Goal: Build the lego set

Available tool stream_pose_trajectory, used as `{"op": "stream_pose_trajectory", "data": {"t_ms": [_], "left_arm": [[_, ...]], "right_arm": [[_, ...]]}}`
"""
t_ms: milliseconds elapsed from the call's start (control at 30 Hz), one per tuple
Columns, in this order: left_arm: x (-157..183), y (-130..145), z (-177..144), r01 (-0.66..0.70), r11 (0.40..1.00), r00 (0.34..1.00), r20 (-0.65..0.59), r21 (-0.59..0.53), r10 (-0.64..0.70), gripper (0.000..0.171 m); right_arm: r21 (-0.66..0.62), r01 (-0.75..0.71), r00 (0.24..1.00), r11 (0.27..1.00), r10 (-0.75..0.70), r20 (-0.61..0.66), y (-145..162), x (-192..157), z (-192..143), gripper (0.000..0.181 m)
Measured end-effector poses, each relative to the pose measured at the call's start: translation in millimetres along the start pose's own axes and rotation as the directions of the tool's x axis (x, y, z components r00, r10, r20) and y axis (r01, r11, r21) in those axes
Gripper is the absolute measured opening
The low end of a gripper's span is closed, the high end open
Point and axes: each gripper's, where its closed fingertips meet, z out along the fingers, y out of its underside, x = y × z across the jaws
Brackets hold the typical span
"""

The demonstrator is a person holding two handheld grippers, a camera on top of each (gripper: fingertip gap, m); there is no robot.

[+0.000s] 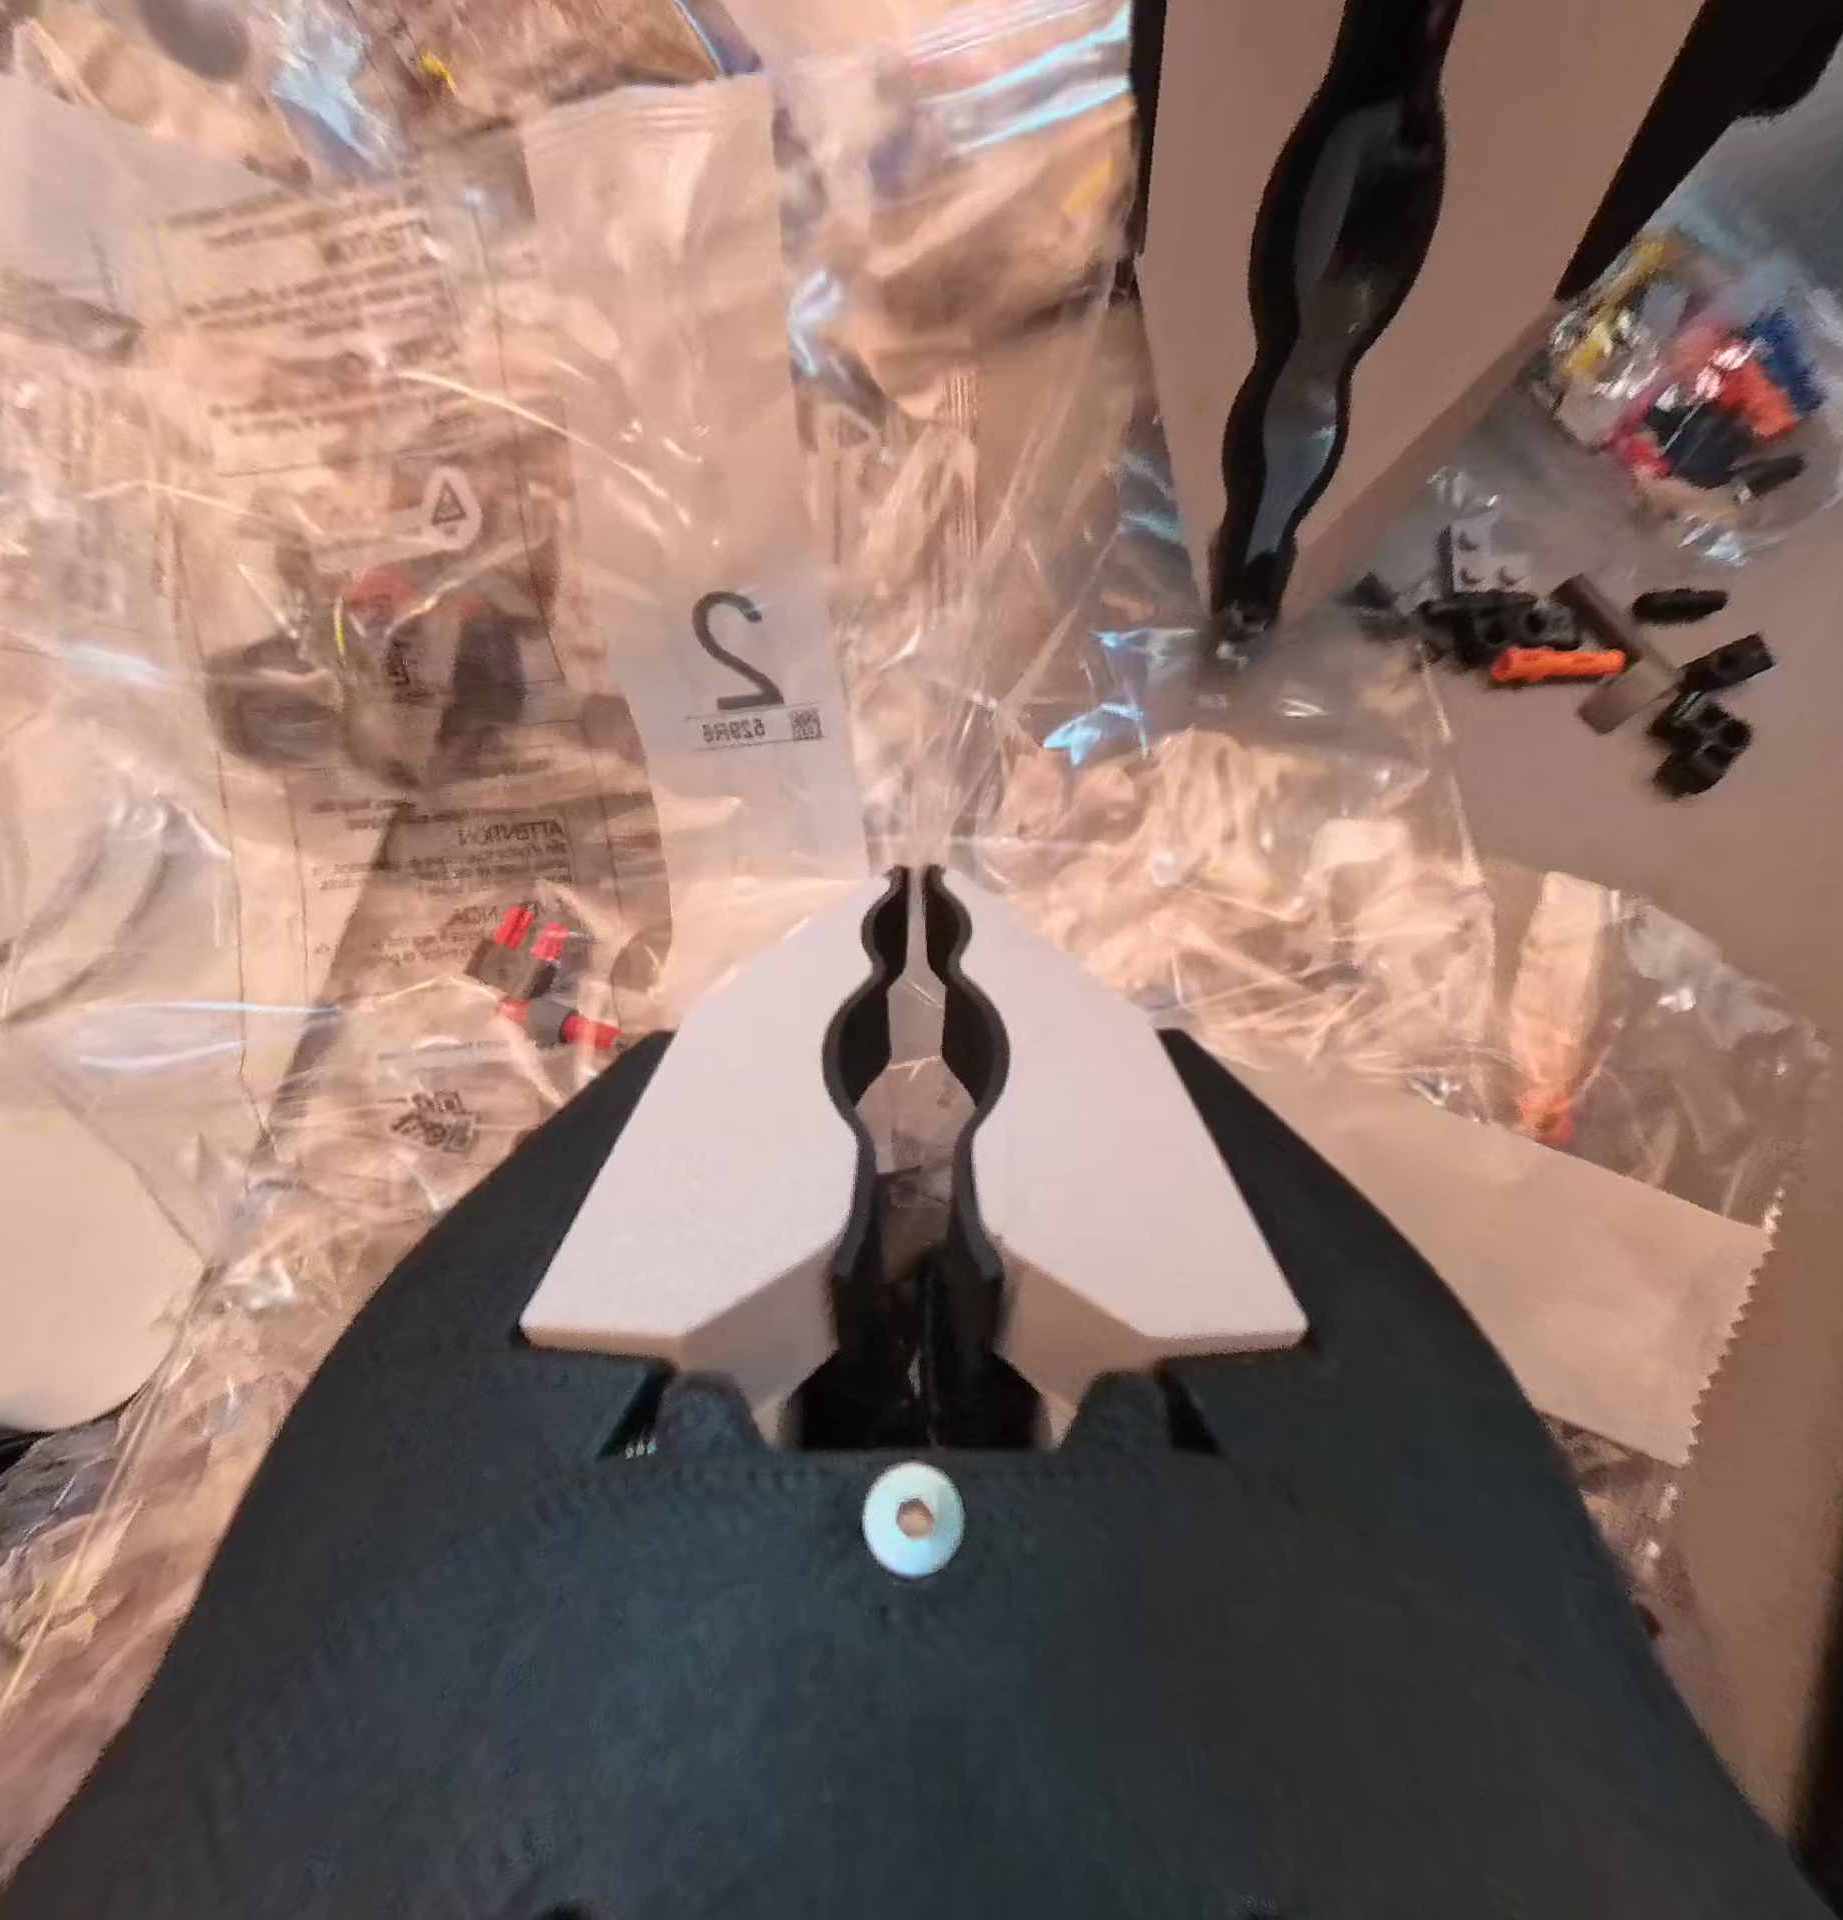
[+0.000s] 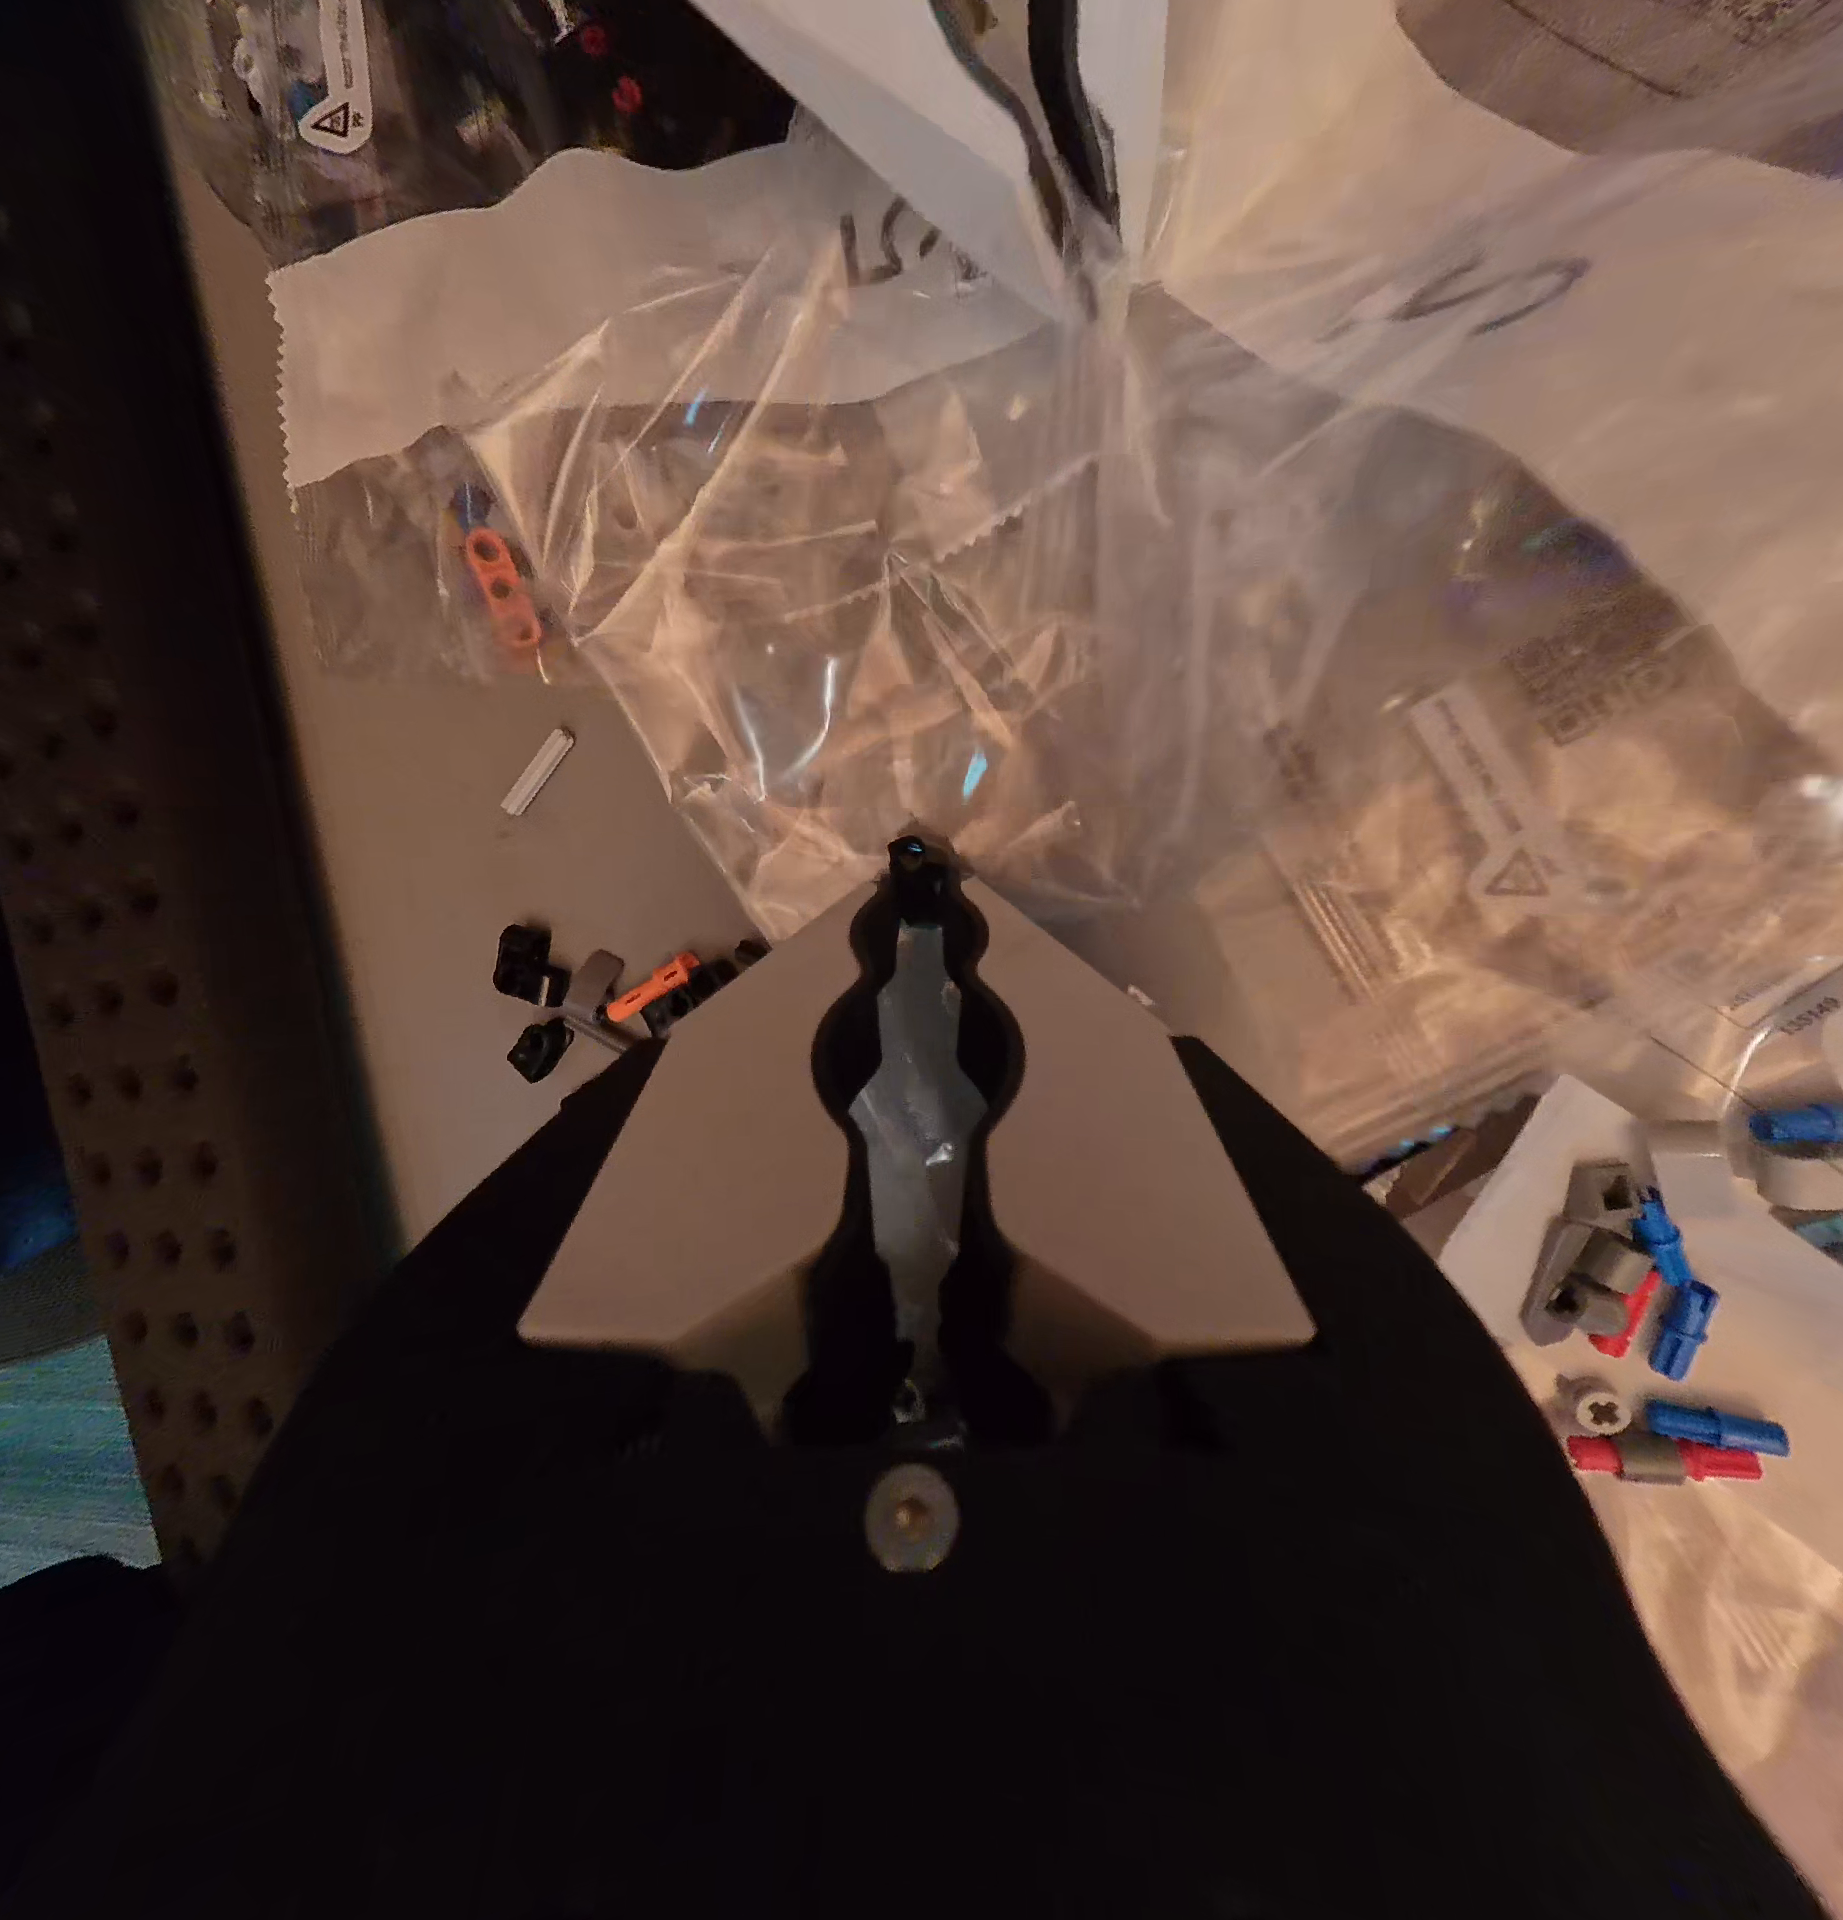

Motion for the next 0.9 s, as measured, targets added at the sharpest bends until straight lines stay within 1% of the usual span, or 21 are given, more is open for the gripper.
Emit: {"op": "stream_pose_trajectory", "data": {"t_ms": [267,433,500,667,800,900], "left_arm": [[2,-18,-14,0.077,0.987,0.995,-0.081,0.140,-0.066,0.000],[7,-27,-20,0.108,0.973,0.987,-0.137,0.204,-0.081,0.000],[8,-30,-22,0.120,0.967,0.985,-0.152,0.225,-0.087,0.000],[10,-35,-26,0.128,0.959,0.981,-0.173,0.252,-0.085,0.000],[14,-40,-28,0.134,0.951,0.977,-0.200,0.279,-0.079,0.000],[16,-43,-29,0.132,0.947,0.975,-0.209,0.293,-0.071,0.000]], "right_arm": [[0.086,0.011,1.000,0.996,-0.010,-0.016,-11,0,-15,0.005],[0.203,0.037,0.999,0.979,-0.034,-0.019,-29,-4,-32,0.005],[0.254,0.052,0.999,0.966,-0.047,-0.026,-37,-5,-40,0.005],[0.361,0.036,0.999,0.932,-0.022,-0.043,-49,-1,-58,0.005],[0.409,0.049,0.996,0.911,-0.011,-0.094,-56,6,-67,0.005],[0.444,0.082,0.994,0.893,-0.042,-0.098,-65,0,-70,0.005]]}}
